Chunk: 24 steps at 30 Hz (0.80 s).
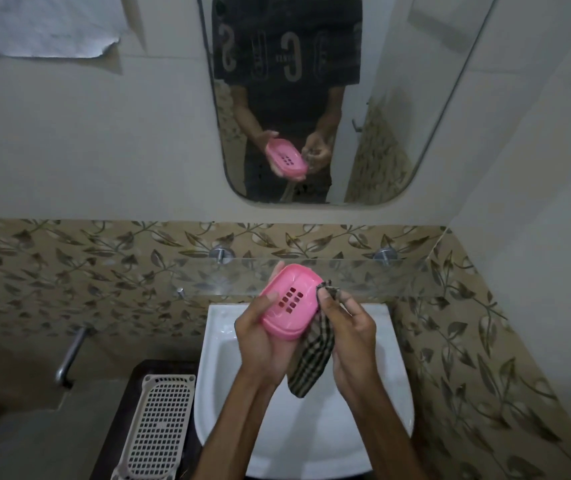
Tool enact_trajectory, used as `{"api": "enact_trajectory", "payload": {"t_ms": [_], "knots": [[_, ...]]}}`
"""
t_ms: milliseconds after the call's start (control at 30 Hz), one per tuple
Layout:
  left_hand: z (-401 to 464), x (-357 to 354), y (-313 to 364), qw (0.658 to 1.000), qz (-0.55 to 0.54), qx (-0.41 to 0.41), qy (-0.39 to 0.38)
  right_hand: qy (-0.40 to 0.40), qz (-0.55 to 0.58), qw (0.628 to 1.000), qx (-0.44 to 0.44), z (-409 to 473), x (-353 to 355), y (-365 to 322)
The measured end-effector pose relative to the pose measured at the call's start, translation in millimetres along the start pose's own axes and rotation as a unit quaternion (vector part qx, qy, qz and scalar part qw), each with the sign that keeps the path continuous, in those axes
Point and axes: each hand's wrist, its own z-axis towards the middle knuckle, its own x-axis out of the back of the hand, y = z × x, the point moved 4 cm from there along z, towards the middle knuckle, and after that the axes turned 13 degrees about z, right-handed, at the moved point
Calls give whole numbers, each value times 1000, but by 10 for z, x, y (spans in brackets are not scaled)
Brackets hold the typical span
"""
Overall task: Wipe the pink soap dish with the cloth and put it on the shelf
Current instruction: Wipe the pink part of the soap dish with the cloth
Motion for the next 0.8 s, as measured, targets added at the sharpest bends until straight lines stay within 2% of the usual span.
{"api": "enact_trajectory", "payload": {"t_ms": [133,300,367,500,600,733,800], "knots": [[46,50,56,999,39,-13,32,-50,-173,981,75,12,38,15],[44,146,5,993,59,-1,105,-65,-281,955,70,72,99,66],[53,141,28,992,64,5,111,-73,-298,949,79,88,103,38],[99,83,68,989,93,14,112,-61,-312,932,174,40,63,-141],[162,42,109,988,110,1,109,-60,-308,929,197,82,52,-270],[273,-53,163,988,133,-15,72,-102,-377,889,237,155,-24,-398],[322,-105,187,989,138,-23,50,-113,-392,883,235,225,-49,-393]]}}
